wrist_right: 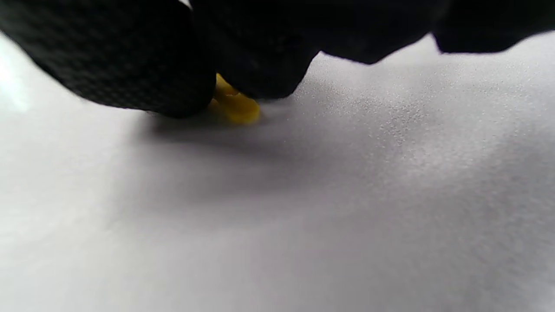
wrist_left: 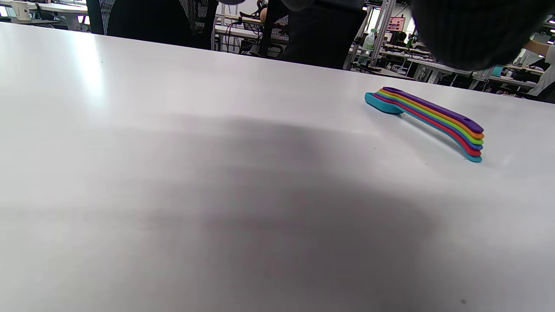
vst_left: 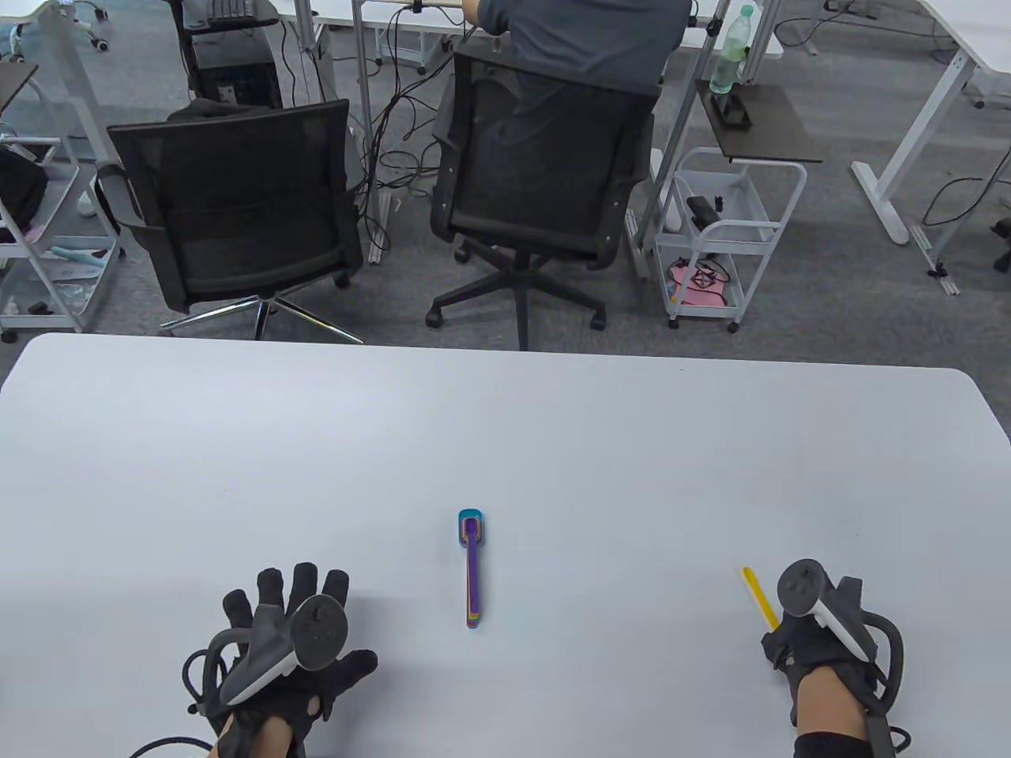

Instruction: Nest measuring spoons

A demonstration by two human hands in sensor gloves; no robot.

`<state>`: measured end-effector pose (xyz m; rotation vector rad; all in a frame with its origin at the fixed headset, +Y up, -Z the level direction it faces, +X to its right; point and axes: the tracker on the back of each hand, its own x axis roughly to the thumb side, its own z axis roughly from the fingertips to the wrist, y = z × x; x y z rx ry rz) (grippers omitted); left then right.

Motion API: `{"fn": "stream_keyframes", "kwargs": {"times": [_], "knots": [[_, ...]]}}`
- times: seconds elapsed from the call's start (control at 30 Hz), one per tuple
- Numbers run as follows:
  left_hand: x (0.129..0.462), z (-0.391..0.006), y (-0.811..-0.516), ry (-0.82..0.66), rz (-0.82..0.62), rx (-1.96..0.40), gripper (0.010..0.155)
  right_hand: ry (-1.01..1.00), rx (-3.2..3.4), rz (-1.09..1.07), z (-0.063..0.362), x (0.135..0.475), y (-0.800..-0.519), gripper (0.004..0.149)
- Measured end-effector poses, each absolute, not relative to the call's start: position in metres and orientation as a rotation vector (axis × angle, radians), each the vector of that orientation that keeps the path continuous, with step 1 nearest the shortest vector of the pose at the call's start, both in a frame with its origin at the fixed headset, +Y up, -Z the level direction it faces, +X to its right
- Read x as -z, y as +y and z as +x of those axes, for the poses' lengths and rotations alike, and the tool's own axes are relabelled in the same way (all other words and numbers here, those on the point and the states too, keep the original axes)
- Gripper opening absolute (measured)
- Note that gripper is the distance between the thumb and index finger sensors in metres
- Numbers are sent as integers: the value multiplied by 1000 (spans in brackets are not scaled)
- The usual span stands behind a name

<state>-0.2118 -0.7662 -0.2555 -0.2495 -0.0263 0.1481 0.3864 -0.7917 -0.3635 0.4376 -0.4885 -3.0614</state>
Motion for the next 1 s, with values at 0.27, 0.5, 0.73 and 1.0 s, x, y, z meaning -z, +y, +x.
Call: {"fn": "stream_keyframes", "kwargs": {"times": [0.27, 0.5, 0.73, 1.0], "knots": [[255, -213, -766, -22, -244, -157, 108, -418, 3071, 466, 387, 361, -793, 61], [256, -215, -766, -19, -237, -162, 109, -311, 3079, 487, 386, 357, -793, 59], [256, -216, -765, -18, -225, -178, 109, -240, 3136, 507, 368, 356, -772, 59], [252, -212, -762, -30, -211, -167, 108, -181, 3167, 499, 286, 361, -725, 59]]}}
